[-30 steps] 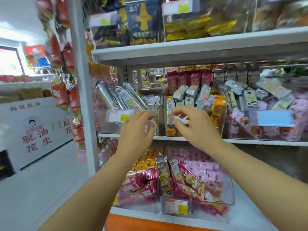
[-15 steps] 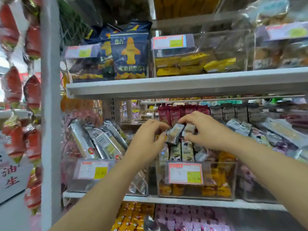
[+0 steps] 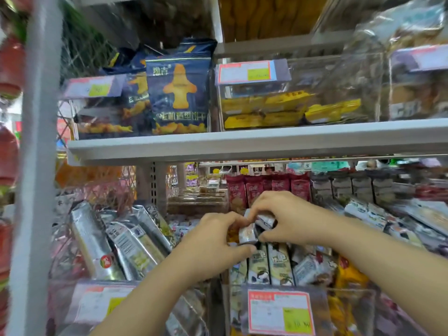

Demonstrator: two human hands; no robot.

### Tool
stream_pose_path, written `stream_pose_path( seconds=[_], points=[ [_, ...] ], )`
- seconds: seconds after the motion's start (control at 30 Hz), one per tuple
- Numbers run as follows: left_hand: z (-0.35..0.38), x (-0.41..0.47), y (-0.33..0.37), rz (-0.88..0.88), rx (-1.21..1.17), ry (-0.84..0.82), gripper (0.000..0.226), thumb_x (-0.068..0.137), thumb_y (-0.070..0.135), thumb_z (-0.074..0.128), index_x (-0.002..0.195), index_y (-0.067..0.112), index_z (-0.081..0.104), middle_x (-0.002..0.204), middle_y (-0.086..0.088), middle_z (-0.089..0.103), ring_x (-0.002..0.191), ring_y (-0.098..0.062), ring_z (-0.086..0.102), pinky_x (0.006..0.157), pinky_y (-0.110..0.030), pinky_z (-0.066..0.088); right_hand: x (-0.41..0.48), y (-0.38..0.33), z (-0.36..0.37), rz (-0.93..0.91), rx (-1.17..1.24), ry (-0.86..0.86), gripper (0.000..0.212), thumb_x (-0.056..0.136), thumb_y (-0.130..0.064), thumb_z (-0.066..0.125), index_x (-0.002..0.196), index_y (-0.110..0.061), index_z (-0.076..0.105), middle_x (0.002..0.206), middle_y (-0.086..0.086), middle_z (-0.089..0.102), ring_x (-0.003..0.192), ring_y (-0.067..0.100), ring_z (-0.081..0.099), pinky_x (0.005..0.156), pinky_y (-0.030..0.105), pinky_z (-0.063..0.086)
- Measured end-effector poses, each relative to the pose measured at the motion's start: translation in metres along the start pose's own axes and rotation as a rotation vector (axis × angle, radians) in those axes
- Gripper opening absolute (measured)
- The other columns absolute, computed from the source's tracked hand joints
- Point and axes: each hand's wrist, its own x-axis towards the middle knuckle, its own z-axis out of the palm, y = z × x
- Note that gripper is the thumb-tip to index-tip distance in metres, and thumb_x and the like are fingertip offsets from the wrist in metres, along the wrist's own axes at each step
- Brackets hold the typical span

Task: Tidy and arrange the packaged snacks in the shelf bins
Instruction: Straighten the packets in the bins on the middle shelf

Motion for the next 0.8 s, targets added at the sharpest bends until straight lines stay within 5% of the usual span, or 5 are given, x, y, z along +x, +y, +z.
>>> stream_pose_path(
  seconds=[0.13,0.27,0.4,0.57,0.8],
  points=[
    [-0.002,0.008,0.011,-0.067,0.204,-0.034,0.062,0.08,0.056,0.062,0.135,0.045,0.035,0.127,0.002,0.05,0.121,-0.018,0.043,0.094,-0.039,0.045,-0.001,-0.001,0.0,0.039,0.089,0.122,0.036,0.078,-0.021,0.074,0.111,-0.03,0.063,0.11,-0.015,0.06,0.099,0.004,0.054,0.084,0.019,0.045],
    [0.0,0.015,0.02,-0.021,0.281,0.105,0.031,0.09,0.045,0.052,0.121,0.04,0.052,0.102,0.006,0.065,0.099,-0.019,0.057,0.08,-0.036,0.051,-0.007,-0.004,-0.004,0.063,0.144,0.148,0.035,0.083,-0.017,0.068,0.11,-0.036,0.056,0.111,-0.015,0.059,0.086,0.003,0.058,0.081,0.023,0.05],
    [-0.002,0.011,0.018,-0.047,0.013,0.327,0.036,0.092,0.028,0.053,0.125,0.041,0.058,0.089,0.013,0.068,0.067,-0.004,0.058,0.059,-0.022,0.048,-0.01,-0.01,-0.008,0.041,0.088,0.207,0.037,0.086,-0.021,0.066,0.118,-0.037,0.056,0.123,-0.014,0.051,0.117,0.003,0.041,0.102,0.025,0.037],
    [-0.024,-0.003,0.008,-0.079,-0.075,0.51,0.045,0.09,0.011,0.056,0.126,0.038,0.058,0.063,0.016,0.058,0.046,-0.002,0.052,0.043,-0.013,0.037,-0.001,-0.031,-0.012,-0.042,0.122,0.321,0.034,0.087,-0.024,0.067,0.118,-0.033,0.059,0.132,-0.015,0.048,0.128,0.001,0.031,0.108,0.024,0.027],
    [-0.058,-0.005,-0.02,-0.182,0.133,0.505,0.045,0.09,0.005,0.053,0.128,0.03,0.059,0.113,-0.003,0.068,0.089,-0.016,0.064,0.071,-0.022,0.046,0.042,-0.053,0.006,-0.031,0.154,0.323,0.041,0.085,-0.032,0.069,0.124,-0.03,0.057,0.118,-0.015,0.038,0.118,0.008,0.04,0.098,0.027,0.038]
  ],
)
